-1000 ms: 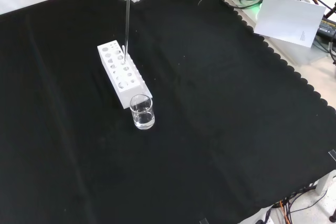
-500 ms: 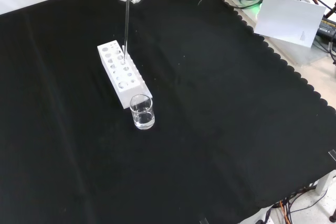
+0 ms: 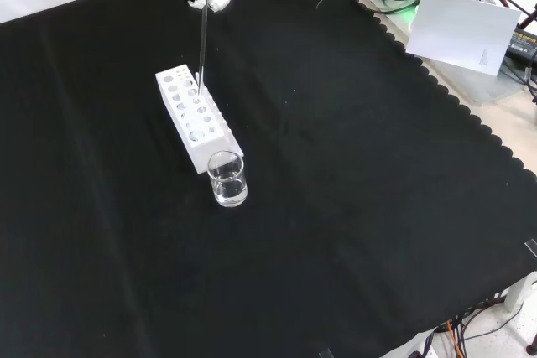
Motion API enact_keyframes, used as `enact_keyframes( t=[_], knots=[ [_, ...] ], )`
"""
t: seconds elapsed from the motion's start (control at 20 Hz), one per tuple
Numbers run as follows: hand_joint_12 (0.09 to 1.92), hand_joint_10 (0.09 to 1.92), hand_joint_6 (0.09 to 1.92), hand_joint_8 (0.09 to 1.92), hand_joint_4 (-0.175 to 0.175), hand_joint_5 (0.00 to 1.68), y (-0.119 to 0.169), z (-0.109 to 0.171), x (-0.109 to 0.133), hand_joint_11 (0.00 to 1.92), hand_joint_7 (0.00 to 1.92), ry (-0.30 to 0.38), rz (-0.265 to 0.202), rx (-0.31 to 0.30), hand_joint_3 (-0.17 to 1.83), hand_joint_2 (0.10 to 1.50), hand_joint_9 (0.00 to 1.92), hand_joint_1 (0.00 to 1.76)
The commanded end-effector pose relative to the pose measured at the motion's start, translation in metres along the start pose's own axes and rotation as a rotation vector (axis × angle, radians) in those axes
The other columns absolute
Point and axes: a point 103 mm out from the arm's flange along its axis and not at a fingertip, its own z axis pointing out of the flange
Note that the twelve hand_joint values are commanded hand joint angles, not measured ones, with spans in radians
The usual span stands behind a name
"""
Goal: Put the glass rod back on the white test tube rack.
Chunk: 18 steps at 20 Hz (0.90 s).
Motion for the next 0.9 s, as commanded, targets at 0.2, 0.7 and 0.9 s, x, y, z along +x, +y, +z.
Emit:
enact_keyframes(
  t=[0.2,0.7,0.9],
  knots=[
    [1.11,1.18,1.10,1.38,-0.175,1.09,0.010,0.020,0.003,1.91,1.42,0.003,-0.019,0.032,0.91,0.62,1.88,1.18],
    [1.11,1.18,1.10,1.38,-0.175,1.09,0.025,0.042,0.004,1.91,1.42,0.003,-0.042,0.073,0.91,0.62,1.88,1.18],
    [1.11,1.18,1.10,1.38,-0.175,1.09,0.030,0.046,0.005,1.91,1.42,-0.002,-0.050,0.079,0.91,0.62,1.88,1.18]
  ],
)
